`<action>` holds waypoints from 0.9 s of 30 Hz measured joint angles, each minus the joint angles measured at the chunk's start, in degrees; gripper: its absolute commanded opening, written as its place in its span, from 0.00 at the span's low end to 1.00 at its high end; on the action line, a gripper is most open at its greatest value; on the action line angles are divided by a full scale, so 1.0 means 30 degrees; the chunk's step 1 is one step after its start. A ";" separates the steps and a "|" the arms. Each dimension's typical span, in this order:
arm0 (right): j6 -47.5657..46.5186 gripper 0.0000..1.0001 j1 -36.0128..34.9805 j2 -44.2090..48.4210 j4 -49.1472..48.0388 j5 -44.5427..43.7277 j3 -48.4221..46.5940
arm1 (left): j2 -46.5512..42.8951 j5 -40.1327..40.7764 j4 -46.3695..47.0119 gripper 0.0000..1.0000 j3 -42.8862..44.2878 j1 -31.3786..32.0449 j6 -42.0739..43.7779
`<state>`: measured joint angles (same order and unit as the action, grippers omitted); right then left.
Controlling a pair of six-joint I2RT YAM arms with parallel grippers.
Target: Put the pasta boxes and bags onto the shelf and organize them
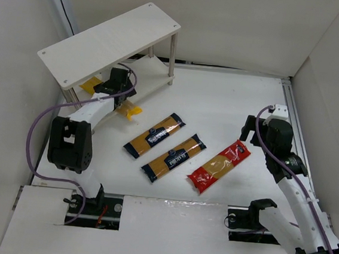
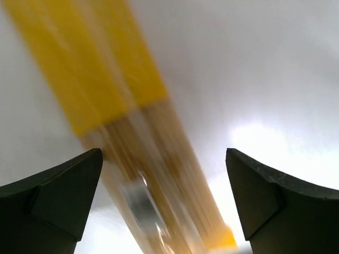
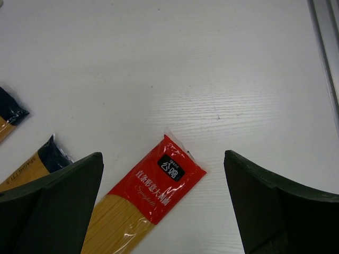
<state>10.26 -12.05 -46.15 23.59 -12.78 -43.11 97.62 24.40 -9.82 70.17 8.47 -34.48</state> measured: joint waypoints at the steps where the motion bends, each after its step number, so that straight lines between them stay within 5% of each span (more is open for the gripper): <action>1: -0.0007 1.00 0.0000 0.0029 -0.0007 0.0168 0.0000 | -0.0401 -0.0634 0.0087 0.99 -0.0240 0.0357 0.0590; 13: -0.0845 1.00 0.0000 0.1020 -0.0619 0.3359 0.0699 | -0.6834 -0.7074 0.1508 0.99 -0.5479 1.0112 0.7621; 27: -0.1450 1.00 0.0000 0.0874 -0.1778 0.5727 0.1355 | -0.2965 -0.7023 0.0627 0.99 -0.6127 0.9770 1.2546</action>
<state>5.91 -12.05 -43.53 18.26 4.40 -39.05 88.73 3.33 -7.94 51.79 37.78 3.16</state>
